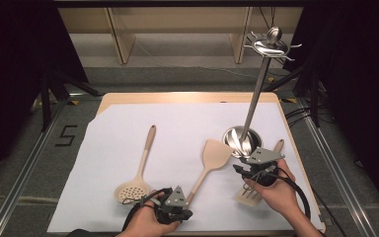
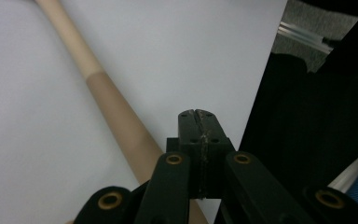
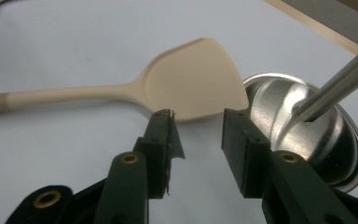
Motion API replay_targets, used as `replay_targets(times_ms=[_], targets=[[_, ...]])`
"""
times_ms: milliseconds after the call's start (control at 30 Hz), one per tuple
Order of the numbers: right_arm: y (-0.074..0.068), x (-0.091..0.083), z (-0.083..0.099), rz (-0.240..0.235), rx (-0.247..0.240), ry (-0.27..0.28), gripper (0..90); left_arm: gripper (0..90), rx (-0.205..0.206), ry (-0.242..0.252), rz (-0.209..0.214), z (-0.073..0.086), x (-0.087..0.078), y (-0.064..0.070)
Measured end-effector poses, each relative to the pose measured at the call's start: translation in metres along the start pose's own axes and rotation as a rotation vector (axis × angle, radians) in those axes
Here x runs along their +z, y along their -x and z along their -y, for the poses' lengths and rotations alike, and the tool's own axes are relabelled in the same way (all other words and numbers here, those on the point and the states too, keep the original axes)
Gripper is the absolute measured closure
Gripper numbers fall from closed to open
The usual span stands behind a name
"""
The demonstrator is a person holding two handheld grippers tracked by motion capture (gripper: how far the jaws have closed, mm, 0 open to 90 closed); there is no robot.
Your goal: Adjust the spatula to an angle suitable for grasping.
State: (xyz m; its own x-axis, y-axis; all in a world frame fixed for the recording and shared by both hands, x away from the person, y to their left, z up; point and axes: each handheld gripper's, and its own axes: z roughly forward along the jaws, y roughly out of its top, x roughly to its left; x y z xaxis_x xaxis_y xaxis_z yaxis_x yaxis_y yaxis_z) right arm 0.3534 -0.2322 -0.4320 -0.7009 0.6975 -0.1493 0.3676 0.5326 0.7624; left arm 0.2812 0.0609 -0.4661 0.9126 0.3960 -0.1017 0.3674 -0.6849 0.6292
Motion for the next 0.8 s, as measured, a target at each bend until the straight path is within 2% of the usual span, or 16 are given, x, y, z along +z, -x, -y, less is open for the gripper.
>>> replay_targets(times_ms=[33,67,133,167,233,267,300,467,533,600,633,667,800], targets=[[0.001,0.0,0.0,-0.003,-0.005,-0.001,63.2,89.1,-0.026,0.01,0.005,-0.001,0.004,0.001],[0.002,0.001,0.001,-0.002,-0.006,0.0,63.2,89.1,0.013,-0.029,-0.002,-0.002,0.004,-0.001],[0.003,0.002,0.002,-0.006,-0.004,-0.004,63.0,89.1,0.023,-0.046,-0.01,-0.003,0.008,-0.002],[0.003,0.002,0.002,-0.008,-0.005,-0.004,62.9,89.1,-0.011,-0.029,-0.01,-0.002,0.01,0.0],[0.003,0.002,0.002,-0.012,-0.001,-0.005,62.7,89.1,0.038,-0.083,-0.008,-0.001,0.01,-0.003],[0.003,0.002,0.002,-0.013,-0.002,-0.005,62.6,89.2,-0.016,-0.054,-0.015,0.001,0.013,0.0],[0.002,0.002,0.002,-0.014,-0.001,-0.007,62.5,89.2,0.003,-0.079,-0.014,0.001,0.012,-0.001],[0.0,0.002,0.001,-0.016,-0.009,-0.008,62.1,89.3,-0.003,-0.083,-0.017,0.001,0.011,-0.001],[0.0,0.002,0.001,-0.018,-0.009,-0.011,62.0,89.4,0.019,-0.09,-0.031,0.001,0.01,-0.002],[0.0,0.002,0.001,-0.015,-0.014,-0.007,61.8,89.4,0.008,-0.105,-0.045,0.002,0.009,-0.002],[0.0,0.002,0.001,-0.017,-0.013,-0.007,61.7,89.4,0.019,-0.108,-0.052,0.003,0.008,-0.004],[0.0,0.002,0.001,-0.018,-0.005,-0.011,61.6,89.4,0.005,-0.111,-0.06,0.003,0.007,-0.005],[0.001,0.002,0.001,-0.024,-0.007,-0.016,61.4,89.4,-0.012,-0.124,-0.097,0.009,0.0,-0.015]])
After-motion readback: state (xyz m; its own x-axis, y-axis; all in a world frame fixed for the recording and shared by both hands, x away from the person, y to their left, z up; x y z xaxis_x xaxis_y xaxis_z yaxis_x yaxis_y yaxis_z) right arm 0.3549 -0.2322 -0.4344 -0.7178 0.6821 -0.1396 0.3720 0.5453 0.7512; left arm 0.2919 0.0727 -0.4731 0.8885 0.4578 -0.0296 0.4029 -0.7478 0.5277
